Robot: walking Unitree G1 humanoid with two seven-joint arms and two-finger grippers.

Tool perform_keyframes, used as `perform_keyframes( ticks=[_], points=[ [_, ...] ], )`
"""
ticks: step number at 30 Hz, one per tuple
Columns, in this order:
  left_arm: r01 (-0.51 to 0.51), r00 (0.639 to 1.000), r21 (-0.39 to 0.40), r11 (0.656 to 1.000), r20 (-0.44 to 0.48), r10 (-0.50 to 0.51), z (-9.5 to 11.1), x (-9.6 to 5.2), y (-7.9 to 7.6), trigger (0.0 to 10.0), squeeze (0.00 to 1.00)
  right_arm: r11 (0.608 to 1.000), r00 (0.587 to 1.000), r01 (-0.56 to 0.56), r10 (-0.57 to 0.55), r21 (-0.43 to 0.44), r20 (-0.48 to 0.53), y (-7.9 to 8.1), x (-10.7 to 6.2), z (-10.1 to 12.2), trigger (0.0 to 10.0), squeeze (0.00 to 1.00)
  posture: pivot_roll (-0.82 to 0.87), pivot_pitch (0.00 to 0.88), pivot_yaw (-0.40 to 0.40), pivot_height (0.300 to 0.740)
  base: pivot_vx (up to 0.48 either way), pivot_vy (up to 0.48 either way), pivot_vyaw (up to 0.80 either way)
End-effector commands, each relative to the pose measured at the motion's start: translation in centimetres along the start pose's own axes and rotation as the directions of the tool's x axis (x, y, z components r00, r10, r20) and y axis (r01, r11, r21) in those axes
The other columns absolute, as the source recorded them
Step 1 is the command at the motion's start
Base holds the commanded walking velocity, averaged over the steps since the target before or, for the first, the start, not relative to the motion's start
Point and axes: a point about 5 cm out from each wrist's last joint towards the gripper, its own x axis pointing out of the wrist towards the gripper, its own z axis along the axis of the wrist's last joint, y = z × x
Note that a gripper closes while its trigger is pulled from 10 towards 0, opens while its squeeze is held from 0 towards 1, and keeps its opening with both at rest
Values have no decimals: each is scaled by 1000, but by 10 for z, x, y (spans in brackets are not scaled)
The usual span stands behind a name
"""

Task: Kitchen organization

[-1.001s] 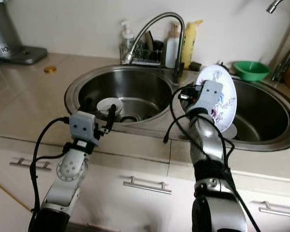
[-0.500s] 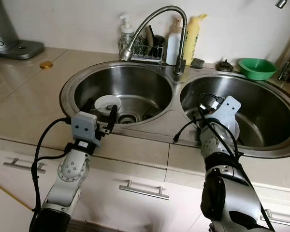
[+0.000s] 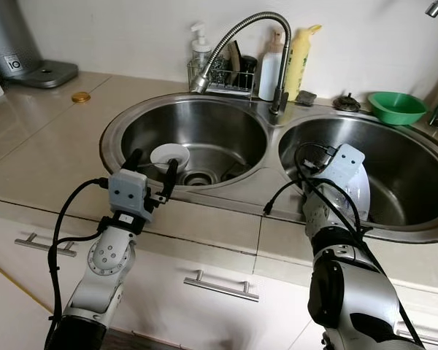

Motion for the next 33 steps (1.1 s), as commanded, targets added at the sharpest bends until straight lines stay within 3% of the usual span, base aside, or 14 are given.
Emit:
perform_keyframes(
  ticks=[1, 9, 13, 15, 19, 21, 22, 23, 24, 25, 26, 27, 30, 33],
  points=[
    [3, 1000, 6, 1000, -17, -2, -2, -1, -1, 10000, 0, 998, 993, 58, -58, -9, -98, -13, -4, -25, 10000, 1000, 90, 0, -24, 740, 0, 0, 0],
    [8, 1000, 3, 1000, -22, -8, -3, -1, -2, 10000, 0, 998, 994, 65, -64, 5, -90, -13, -3, -22, 10000, 1000, 85, 0, -26, 740, 0, 0, 0],
    [10, 1000, 1, 1000, -26, -10, -4, -1, -3, 10000, 0, 990, 996, 12, 1, 137, -94, 4, -2, -17, 10000, 1000, 85, 0, -26, 740, 0, 0, 0],
    [10, 1000, 1, 1000, -30, -10, -5, -2, -3, 10000, 0, 982, 994, -96, 103, 164, -32, 26, -3, -5, 10000, 1000, 85, 0, -26, 740, 0, 0, 0],
    [6, 1000, 0, 1000, -30, -6, -5, -2, -2, 10000, 0, 958, 961, -271, 263, 96, 85, 57, -10, 14, 10000, 1000, 83, 0, -25, 740, 0, 0, 0],
    [10, 999, 1, 1000, -35, -10, -5, -3, -1, 10000, 0, 914, 898, -403, 403, -39, 173, 81, -26, 26, 10000, 1000, 80, 0, -28, 740, 0, 0, 0],
    [9, 999, -1, 1000, -33, -9, -5, -3, -1, 10000, 0, 893, 870, -433, 449, -120, 204, 87, -34, 29, 10000, 753, 75, 0, -28, 740, 0, 0, 0],
    [8, 999, -3, 1000, -31, -8, -4, -3, -1, 10000, 0, 877, 850, -449, 478, -171, 222, 91, -40, 31, 10000, 753, 75, 0, -28, 740, 0, 0, 0],
    [6, 999, -5, 1000, -32, -6, -4, -2, 0, 10000, 0, 857, 828, -466, 510, -222, 234, 95, -45, 31, 10000, 655, 74, 0, -27, 740, 0, 0, 0],
    [4, 999, -7, 1000, -36, -4, -5, -2, 0, 10000, 0, 835, 809, -472, 538, -284, 236, 98, -52, 30, 10000, 459, 72, 0, -26, 740, 0, 0, 0],
    [4, 999, -7, 1000, -36, -4, -5, -2, 0, 10000, 0, 835, 809, -472, 538, -284, 236, 98, -52, 30, 10000, 459, 72, 0, -26, 740, 0, 0, 0],
    [4, 999, -7, 1000, -37, -4, -5, -2, 0, 10000, 0, 825, 804, -462, 544, -325, 240, 99, -58, 28, 10000, 0, 69, 0, -23, 740, 0, 0, 0],
    [8, 999, -8, 1000, -38, -8, -5, -3, -1, 10000, 0, 814, 790, -457, 557, -360, 256, 98, -68, 32, 10000, 0, 68, 0, -20, 740, 0, 0, 0],
    [12, 999, -7, 1000, -39, -12, -5, -3, -1, 10000, 0, 759, 767, -498, 611, -420, 194, 105, -75, 35, 10000, 0, 64, 0, -18, 740, 0, 0, 0]
  ],
)
